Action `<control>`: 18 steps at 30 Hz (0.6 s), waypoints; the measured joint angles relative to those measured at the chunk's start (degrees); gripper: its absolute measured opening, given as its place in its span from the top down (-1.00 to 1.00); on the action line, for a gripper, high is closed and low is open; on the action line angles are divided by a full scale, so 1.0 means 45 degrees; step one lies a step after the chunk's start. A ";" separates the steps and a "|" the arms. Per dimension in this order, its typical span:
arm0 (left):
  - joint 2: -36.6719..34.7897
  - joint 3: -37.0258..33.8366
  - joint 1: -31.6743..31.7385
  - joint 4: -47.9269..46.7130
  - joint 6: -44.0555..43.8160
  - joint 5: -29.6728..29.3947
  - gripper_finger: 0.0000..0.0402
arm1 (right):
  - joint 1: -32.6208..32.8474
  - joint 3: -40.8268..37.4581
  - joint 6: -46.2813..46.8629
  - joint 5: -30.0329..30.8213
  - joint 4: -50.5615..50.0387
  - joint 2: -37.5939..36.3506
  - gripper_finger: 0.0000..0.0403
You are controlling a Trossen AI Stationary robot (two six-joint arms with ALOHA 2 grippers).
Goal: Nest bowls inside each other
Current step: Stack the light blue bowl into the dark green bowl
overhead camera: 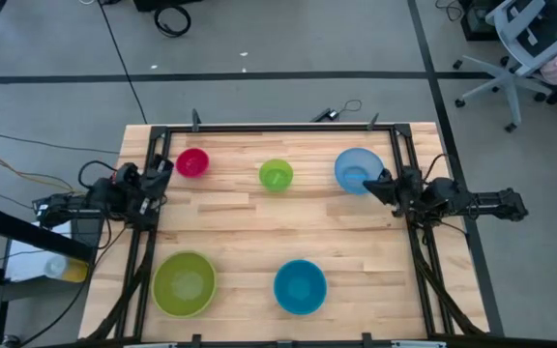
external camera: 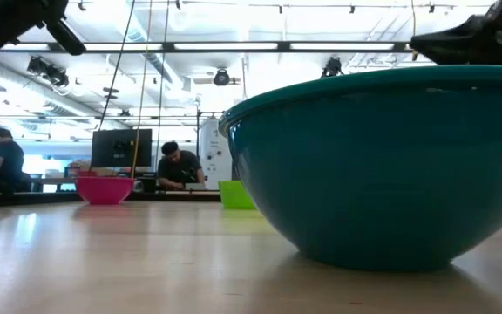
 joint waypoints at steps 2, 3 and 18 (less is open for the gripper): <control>0.0002 0.0000 0.0000 0.0182 -0.0665 0.0000 1.00 | -0.0023 0.0000 0.1054 0.1194 -0.0172 0.0258 0.83; 0.0005 0.0000 0.0000 0.0182 -0.1179 -0.0004 1.00 | -0.0059 0.0000 0.1521 0.1594 -0.0301 0.0425 0.83; 0.0878 0.0000 0.0005 -0.6254 -0.7659 -0.4216 1.00 | -0.2056 0.4963 0.6019 0.2736 -0.9767 0.6895 0.83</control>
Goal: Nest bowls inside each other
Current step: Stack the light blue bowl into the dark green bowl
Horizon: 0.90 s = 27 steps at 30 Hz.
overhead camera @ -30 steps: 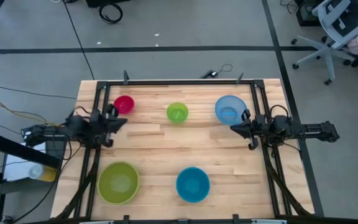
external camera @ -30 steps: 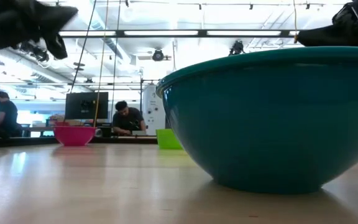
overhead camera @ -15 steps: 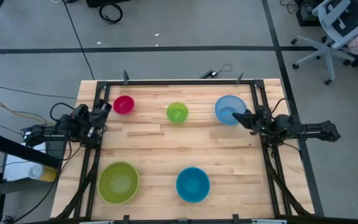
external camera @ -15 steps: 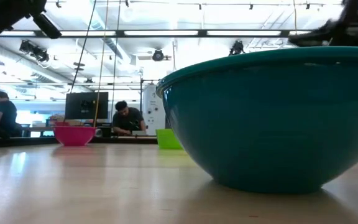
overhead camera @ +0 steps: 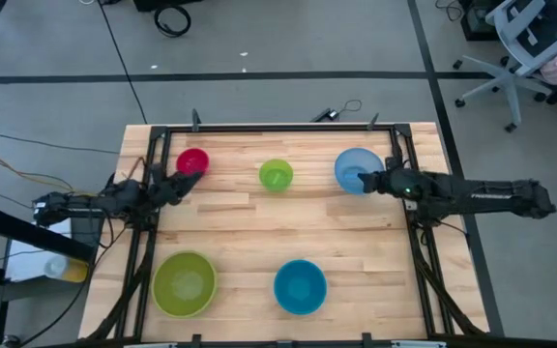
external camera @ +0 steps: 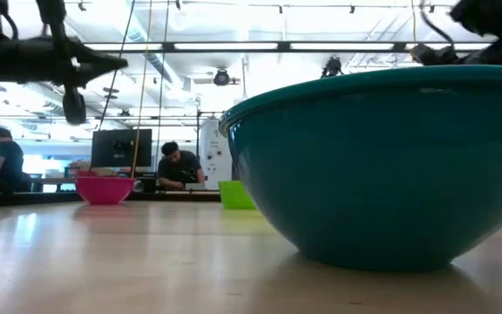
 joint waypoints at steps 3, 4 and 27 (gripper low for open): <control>0.0363 0.0023 0.0002 0.0120 -0.0628 0.0202 1.00 | -0.0603 0.1736 0.0263 0.0004 -0.1946 0.1568 0.83; 0.0447 0.0057 0.0019 0.0079 -0.0822 0.0395 1.00 | -0.0811 0.2287 0.0311 0.0020 -0.2571 0.2059 0.83; 0.4603 0.3864 0.0108 -0.4517 0.0685 0.3609 0.24 | -0.7428 0.6233 -0.2110 -0.1857 -0.8442 0.8066 0.14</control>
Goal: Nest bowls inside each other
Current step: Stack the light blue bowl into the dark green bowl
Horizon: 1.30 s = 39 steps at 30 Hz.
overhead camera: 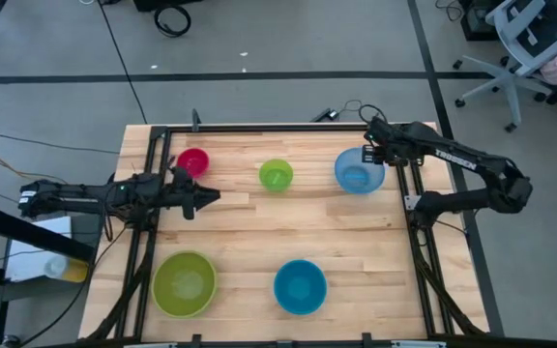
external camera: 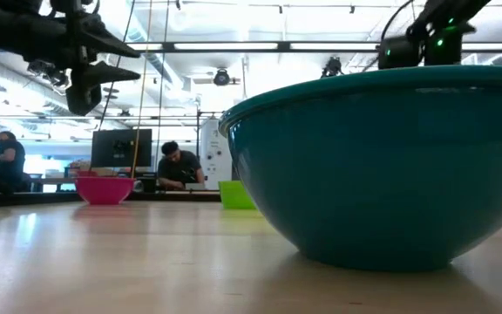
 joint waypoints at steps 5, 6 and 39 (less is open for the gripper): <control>0.0677 0.0144 0.0531 -0.1016 -0.0305 -0.1244 0.20 | -0.0735 -0.0195 -0.1228 -0.0480 0.0527 0.1296 0.12; 0.0788 0.0144 0.0698 -0.1227 -0.0498 -0.1267 0.20 | -0.0842 -0.0275 -0.1521 -0.0762 0.0666 0.1554 0.13; 0.6613 0.3317 0.1928 0.3949 0.2390 -0.1967 0.22 | 0.6077 0.1539 -0.1672 0.3621 0.7407 0.2324 0.95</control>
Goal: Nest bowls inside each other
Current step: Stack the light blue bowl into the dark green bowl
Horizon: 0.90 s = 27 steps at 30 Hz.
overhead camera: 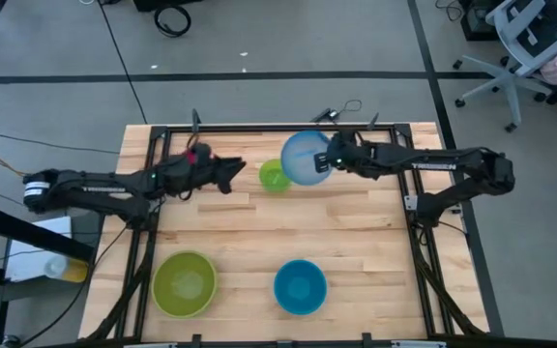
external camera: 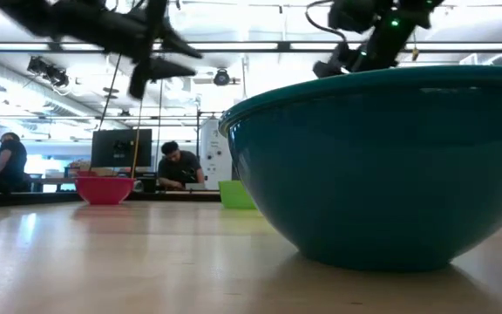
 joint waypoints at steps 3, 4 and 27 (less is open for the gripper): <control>0.1022 0.1625 0.0000 -0.1315 0.1997 -0.0461 0.22 | 0.0308 0.0829 -0.0452 0.0632 -0.0015 0.0692 0.95; 0.1335 0.2170 0.0014 -0.2003 0.2472 -0.0757 0.22 | 0.0395 0.1099 -0.0693 0.0728 -0.0015 0.0934 0.95; 0.4646 0.6167 0.0214 -0.6919 0.4779 -0.2337 0.58 | 0.1791 0.3133 -0.2824 -0.0028 0.1137 0.2207 0.82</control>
